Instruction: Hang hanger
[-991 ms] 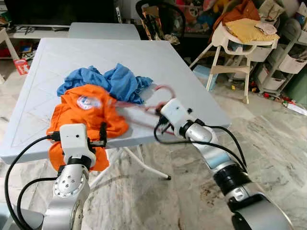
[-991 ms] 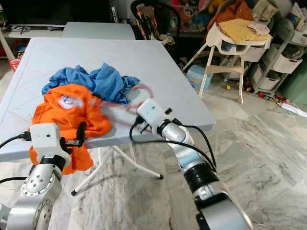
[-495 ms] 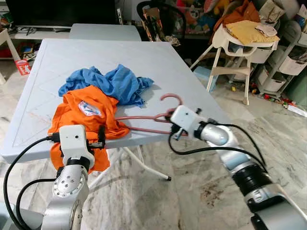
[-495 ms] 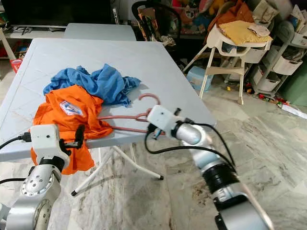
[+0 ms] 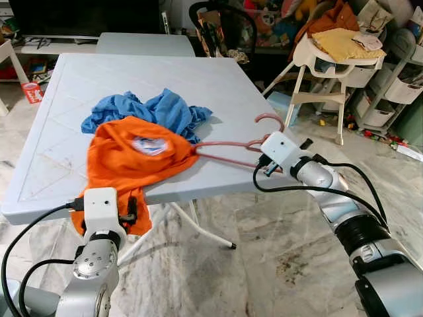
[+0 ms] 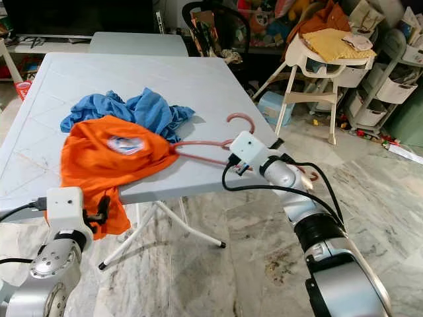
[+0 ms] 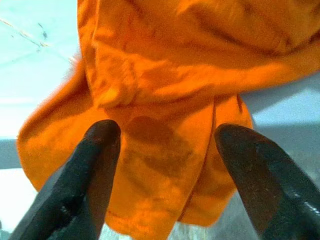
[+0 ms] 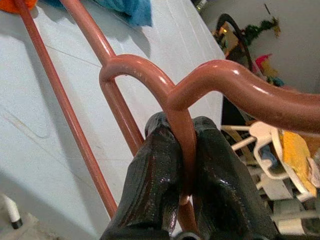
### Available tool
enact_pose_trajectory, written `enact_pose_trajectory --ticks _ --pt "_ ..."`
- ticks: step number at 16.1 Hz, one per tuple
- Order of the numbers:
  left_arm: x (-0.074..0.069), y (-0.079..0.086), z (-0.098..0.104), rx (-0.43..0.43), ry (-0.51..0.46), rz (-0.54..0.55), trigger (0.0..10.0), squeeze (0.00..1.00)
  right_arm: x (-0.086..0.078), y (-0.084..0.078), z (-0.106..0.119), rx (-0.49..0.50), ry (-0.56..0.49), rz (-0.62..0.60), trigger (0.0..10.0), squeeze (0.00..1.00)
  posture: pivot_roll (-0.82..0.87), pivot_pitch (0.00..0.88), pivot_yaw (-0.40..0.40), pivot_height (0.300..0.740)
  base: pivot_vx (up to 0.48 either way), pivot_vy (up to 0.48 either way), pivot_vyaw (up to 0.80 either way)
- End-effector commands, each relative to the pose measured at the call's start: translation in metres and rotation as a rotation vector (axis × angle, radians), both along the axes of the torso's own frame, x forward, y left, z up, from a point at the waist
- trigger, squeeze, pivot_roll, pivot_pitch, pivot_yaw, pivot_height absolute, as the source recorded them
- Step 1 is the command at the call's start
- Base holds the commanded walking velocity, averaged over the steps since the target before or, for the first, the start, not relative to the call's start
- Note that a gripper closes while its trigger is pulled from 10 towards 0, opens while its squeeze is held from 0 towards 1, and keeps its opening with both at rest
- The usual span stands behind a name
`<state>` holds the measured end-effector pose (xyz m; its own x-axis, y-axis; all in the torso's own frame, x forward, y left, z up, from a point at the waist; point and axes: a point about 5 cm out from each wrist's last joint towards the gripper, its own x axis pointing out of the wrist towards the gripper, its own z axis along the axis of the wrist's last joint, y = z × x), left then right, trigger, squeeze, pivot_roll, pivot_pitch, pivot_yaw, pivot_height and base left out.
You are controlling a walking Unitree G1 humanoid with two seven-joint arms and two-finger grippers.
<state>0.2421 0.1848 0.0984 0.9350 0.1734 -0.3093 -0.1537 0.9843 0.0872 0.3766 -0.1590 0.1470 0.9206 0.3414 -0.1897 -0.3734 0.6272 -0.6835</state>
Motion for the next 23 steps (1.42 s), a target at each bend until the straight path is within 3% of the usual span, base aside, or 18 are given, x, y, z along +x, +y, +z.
enact_pose_trajectory --ticks 1,3,4,5,6,7,8,9,11,13,19,23 --pt "0.002 -0.002 0.002 0.025 0.013 -0.023 10.0 0.0 0.002 -0.002 0.003 0.0 -0.013 -0.017 10.0 0.0 0.06 0.031 -0.093 0.74 0.0 0.0 0.0" --pt "0.005 0.001 -0.002 0.017 0.048 -0.032 10.0 0.0 0.001 0.004 0.001 0.026 -0.014 -0.001 10.0 0.0 0.06 0.032 -0.092 0.74 0.0 0.0 0.0" --pt "0.007 0.005 -0.003 0.023 0.056 -0.037 9.3 0.0 0.0 0.007 0.0 0.035 -0.015 0.003 10.0 0.0 0.05 0.032 -0.092 0.74 0.0 0.0 0.0" --pt "0.011 0.012 -0.003 0.035 0.057 -0.027 2.5 0.0 -0.001 0.011 -0.001 0.04 -0.015 0.013 10.0 0.0 0.05 0.032 -0.091 0.74 0.0 0.0 0.0" --pt "0.014 0.017 -0.003 0.046 0.063 -0.021 0.0 0.0 -0.001 0.012 -0.002 0.042 -0.011 0.02 10.0 0.0 0.05 0.032 -0.092 0.74 0.0 0.0 0.0" --pt "0.019 0.023 -0.003 0.057 0.077 -0.017 0.0 0.0 -0.002 0.013 -0.003 0.046 -0.009 0.024 10.0 0.0 0.05 0.031 -0.091 0.74 0.0 0.0 0.0" --pt "0.021 0.025 -0.001 0.063 0.077 -0.018 4.3 0.0 -0.002 0.014 -0.003 0.049 -0.009 0.027 10.0 0.0 0.05 0.031 -0.092 0.74 0.0 0.0 0.0" --pt "0.029 0.03 0.003 0.107 0.067 -0.021 10.0 0.0 -0.002 0.015 -0.004 0.06 -0.003 0.03 10.0 0.0 0.05 0.031 -0.092 0.74 0.0 0.0 0.0" --pt "0.034 0.032 0.002 0.089 0.073 -0.028 10.0 0.0 -0.003 0.017 -0.005 0.066 0.0 0.035 10.0 0.0 0.05 0.031 -0.09 0.74 0.0 0.0 0.0" --pt "0.038 0.032 0.0 0.061 0.074 -0.055 0.0 0.0 -0.004 0.019 -0.005 0.076 -0.002 0.046 10.0 0.0 0.04 0.03 -0.088 0.74 0.0 0.0 0.0" --pt "0.042 0.036 0.0 0.042 0.06 -0.049 0.0 0.0 -0.005 0.02 -0.006 0.102 0.014 0.052 10.0 0.0 0.04 0.032 -0.082 0.74 0.0 0.0 0.0" --pt "0.042 0.04 0.0 0.038 0.051 -0.031 0.0 0.0 -0.014 0.023 -0.014 0.087 0.115 0.189 10.0 0.0 0.04 0.032 -0.083 0.74 0.0 0.0 0.0"
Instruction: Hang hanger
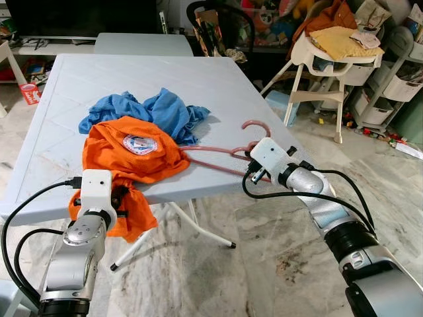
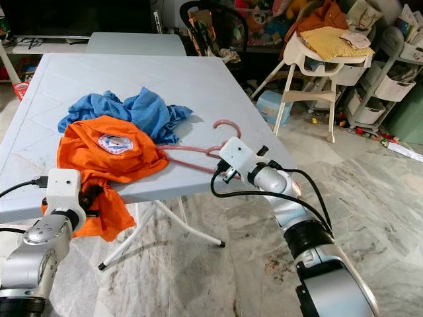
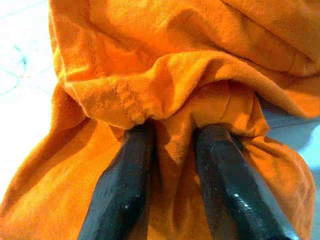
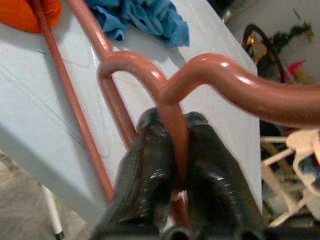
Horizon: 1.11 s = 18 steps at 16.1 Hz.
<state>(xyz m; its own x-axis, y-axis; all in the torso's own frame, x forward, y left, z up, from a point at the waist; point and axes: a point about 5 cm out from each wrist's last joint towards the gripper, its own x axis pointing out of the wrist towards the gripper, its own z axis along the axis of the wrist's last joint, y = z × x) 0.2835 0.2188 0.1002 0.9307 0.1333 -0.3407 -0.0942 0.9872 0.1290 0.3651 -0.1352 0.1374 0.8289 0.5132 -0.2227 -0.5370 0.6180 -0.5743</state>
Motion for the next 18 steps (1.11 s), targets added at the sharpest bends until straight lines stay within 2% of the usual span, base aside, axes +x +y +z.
enact_pose_trajectory --ticks 1,6,11,14,17,18 --pt "0.001 0.008 0.0 0.001 0.002 0.04 0.0 0.0 -0.005 -0.002 -0.006 -0.034 0.046 0.048 10.0 0.0 0.04 0.032 -0.084 0.74 0.0 0.0 0.0" --pt "0.005 0.024 0.01 -0.004 -0.073 0.136 0.0 0.0 -0.008 -0.001 -0.009 -0.041 0.078 0.086 10.0 0.0 0.04 0.032 -0.086 0.74 0.0 0.0 0.0" --pt "0.008 0.029 0.015 -0.01 -0.111 0.153 0.0 0.0 -0.016 0.008 -0.018 -0.028 0.097 0.115 10.0 0.0 0.04 0.03 -0.082 0.74 0.0 0.0 0.0" --pt "0.014 0.03 0.027 -0.013 -0.219 0.17 0.0 0.0 -0.024 0.014 -0.03 0.01 0.136 0.11 10.0 0.0 0.04 0.026 -0.08 0.74 0.0 0.0 0.0" --pt "0.037 0.036 0.056 0.001 -0.368 0.189 0.0 0.0 -0.035 0.02 -0.044 0.038 0.158 0.087 10.0 0.0 0.03 0.029 -0.075 0.74 0.0 0.0 0.0" --pt "0.041 0.036 0.061 0.003 -0.386 0.191 0.0 0.0 -0.036 0.021 -0.045 0.039 0.158 0.087 10.0 0.0 0.03 0.029 -0.073 0.74 0.0 0.0 0.0"
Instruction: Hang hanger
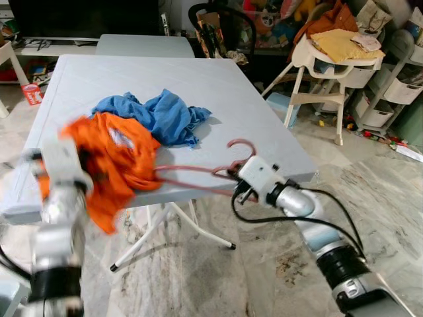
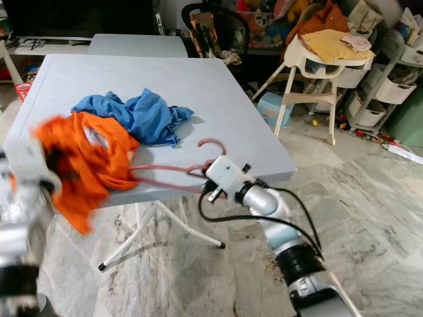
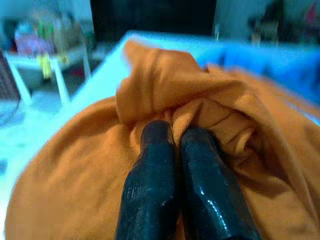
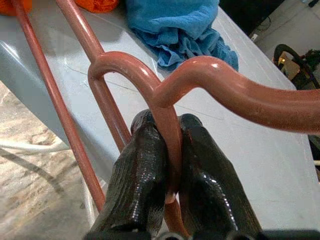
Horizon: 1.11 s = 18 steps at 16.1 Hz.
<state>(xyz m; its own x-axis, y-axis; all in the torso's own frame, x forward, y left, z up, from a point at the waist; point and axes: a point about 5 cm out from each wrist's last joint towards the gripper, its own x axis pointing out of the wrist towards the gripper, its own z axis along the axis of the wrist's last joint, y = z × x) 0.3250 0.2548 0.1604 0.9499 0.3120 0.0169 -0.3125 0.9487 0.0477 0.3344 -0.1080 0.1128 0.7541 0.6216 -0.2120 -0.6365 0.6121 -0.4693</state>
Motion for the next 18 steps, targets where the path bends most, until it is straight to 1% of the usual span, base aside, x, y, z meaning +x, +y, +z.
enact_pose_trajectory --ticks 1,2,3,4,5,6,7,8,9,10,11,12,13,14,15,16,17,18 --pt "0.008 0.003 0.013 0.007 -0.056 0.013 0.0 0.0 -0.008 -0.004 -0.022 -0.071 0.092 -0.013 10.0 0.0 0.03 0.03 -0.071 0.74 0.0 0.0 0.0" --pt "0.024 0.007 0.036 0.028 -0.13 0.01 0.0 0.0 -0.013 0.001 -0.025 -0.06 0.094 -0.013 10.0 0.0 0.02 0.032 -0.065 0.74 0.0 0.0 0.0" --pt "0.029 0.008 0.042 0.043 -0.145 0.006 0.0 0.0 -0.015 0.003 -0.026 -0.057 0.094 -0.012 10.0 0.0 0.01 0.032 -0.063 0.74 0.0 0.0 0.0" --pt "0.04 0.015 0.058 0.084 -0.186 0.014 0.0 0.0 -0.018 0.006 -0.026 -0.044 0.09 -0.013 10.0 0.0 0.0 0.034 -0.057 0.74 0.0 0.0 0.0" --pt "0.044 0.023 0.075 0.143 -0.248 0.037 0.0 0.0 -0.019 0.007 -0.025 -0.038 0.084 -0.016 10.0 0.0 0.0 0.035 -0.052 0.74 0.0 0.0 0.0" --pt "0.043 0.026 0.089 0.247 -0.324 0.06 0.0 0.0 -0.019 0.007 -0.025 -0.031 0.077 -0.026 10.0 0.0 -0.01 0.036 -0.05 0.74 0.0 0.0 0.0" --pt "0.043 0.028 0.099 0.366 -0.364 0.088 0.0 0.0 -0.02 0.007 -0.024 -0.026 0.075 -0.032 10.0 0.0 -0.01 0.037 -0.047 0.74 0.0 0.0 0.0" --pt "0.046 0.035 0.097 0.353 -0.334 0.123 0.0 0.0 -0.022 0.008 -0.024 -0.025 0.074 -0.034 10.0 0.0 -0.02 0.039 -0.044 0.74 0.0 0.0 0.0" --pt "0.048 0.039 0.081 0.335 -0.262 0.139 0.0 0.0 -0.024 0.008 -0.025 -0.025 0.076 -0.037 10.0 0.0 -0.02 0.04 -0.046 0.74 0.0 0.0 0.0" --pt "0.048 0.039 0.072 0.342 -0.227 0.14 0.0 0.0 -0.024 0.008 -0.025 -0.025 0.077 -0.037 10.0 0.0 -0.02 0.039 -0.048 0.74 0.0 0.0 0.0" --pt "0.048 0.038 0.053 0.347 -0.154 0.12 0.0 0.0 -0.025 0.009 -0.025 -0.027 0.078 -0.035 10.0 0.0 -0.02 0.04 -0.051 0.74 0.0 0.0 0.0" --pt "0.044 0.038 0.025 0.328 -0.051 0.103 0.0 0.0 -0.026 0.009 -0.025 -0.028 0.079 -0.031 10.0 0.0 -0.02 0.039 -0.053 0.74 0.0 0.0 0.0" --pt "0.039 0.037 0.002 0.317 0.038 0.075 10.0 0.0 -0.025 0.01 -0.024 -0.029 0.078 -0.03 10.0 0.0 -0.02 0.04 -0.059 0.74 0.0 0.0 0.0" --pt "0.034 0.034 -0.02 0.309 0.134 0.036 10.0 0.0 -0.025 0.009 -0.023 -0.031 0.078 -0.03 10.0 0.0 -0.02 0.039 -0.064 0.74 0.0 0.0 0.0" --pt "0.028 0.033 -0.038 0.275 0.212 0.013 10.0 1.0 -0.024 0.01 -0.022 -0.032 0.076 -0.027 10.0 0.0 -0.02 0.039 -0.068 0.74 0.0 0.0 0.0" --pt "0.02 0.033 -0.055 0.279 0.296 -0.015 10.0 1.0 -0.024 0.01 -0.022 -0.035 0.074 -0.023 10.0 0.0 -0.02 0.038 -0.074 0.74 0.0 0.0 0.0" --pt "0.016 0.035 -0.06 0.3 0.319 -0.02 10.0 1.0 -0.023 0.01 -0.021 -0.037 0.073 -0.021 10.0 0.0 -0.01 0.036 -0.078 0.74 0.0 0.0 0.0" --pt "0.012 0.042 -0.062 0.304 0.328 -0.009 10.0 1.0 -0.022 0.011 -0.02 -0.039 0.071 -0.017 10.0 0.0 -0.01 0.036 -0.08 0.74 0.0 0.0 0.0"
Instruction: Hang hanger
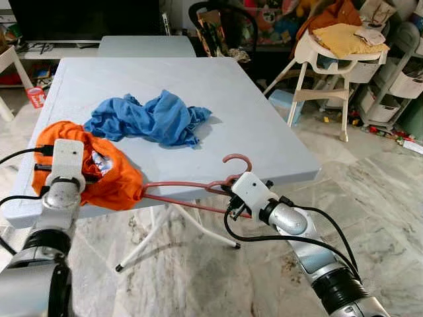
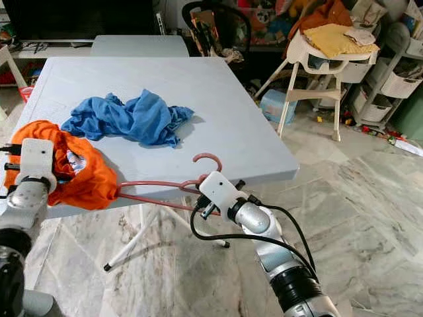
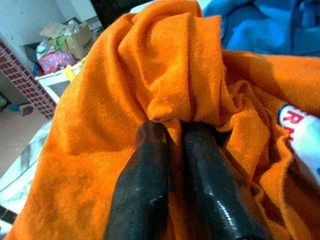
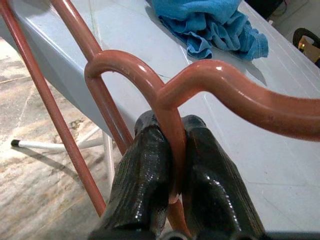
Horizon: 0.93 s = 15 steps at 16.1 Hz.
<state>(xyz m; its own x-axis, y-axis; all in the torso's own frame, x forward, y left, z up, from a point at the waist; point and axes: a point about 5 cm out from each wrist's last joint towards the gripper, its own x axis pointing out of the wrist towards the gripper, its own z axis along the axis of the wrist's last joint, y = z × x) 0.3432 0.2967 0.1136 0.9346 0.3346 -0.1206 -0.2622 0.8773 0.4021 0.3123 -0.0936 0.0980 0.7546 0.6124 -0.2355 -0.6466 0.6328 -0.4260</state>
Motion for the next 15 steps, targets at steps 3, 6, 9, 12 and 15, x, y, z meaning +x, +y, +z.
enact_pose_trajectory --ticks 3,6,9,12,15 --pt "-0.02 0.024 -0.011 0.004 0.049 0.085 10.0 1.0 0.001 -0.002 -0.005 -0.06 0.021 0.005 10.0 0.0 0.0 0.034 -0.085 0.74 0.0 0.0 0.0" --pt "-0.038 0.043 0.002 0.101 -0.028 0.156 10.0 1.0 0.003 -0.001 -0.005 -0.061 0.016 0.004 10.0 0.0 0.02 0.034 -0.095 0.74 0.0 0.0 0.0" --pt "-0.053 0.047 0.022 0.308 -0.084 0.139 10.0 1.0 0.005 0.001 -0.004 -0.061 0.014 0.004 10.0 0.0 0.03 0.034 -0.101 0.74 0.0 0.0 0.0" --pt "-0.071 0.045 0.034 0.44 -0.079 0.109 10.0 1.0 0.006 0.003 -0.004 -0.062 0.013 0.013 10.0 0.0 0.04 0.034 -0.107 0.74 0.0 0.0 0.0" --pt "-0.076 0.025 0.047 0.218 -0.177 0.084 10.0 1.0 0.007 0.002 -0.004 -0.067 0.012 0.014 10.0 0.0 0.04 0.037 -0.108 0.74 0.0 0.0 0.0"
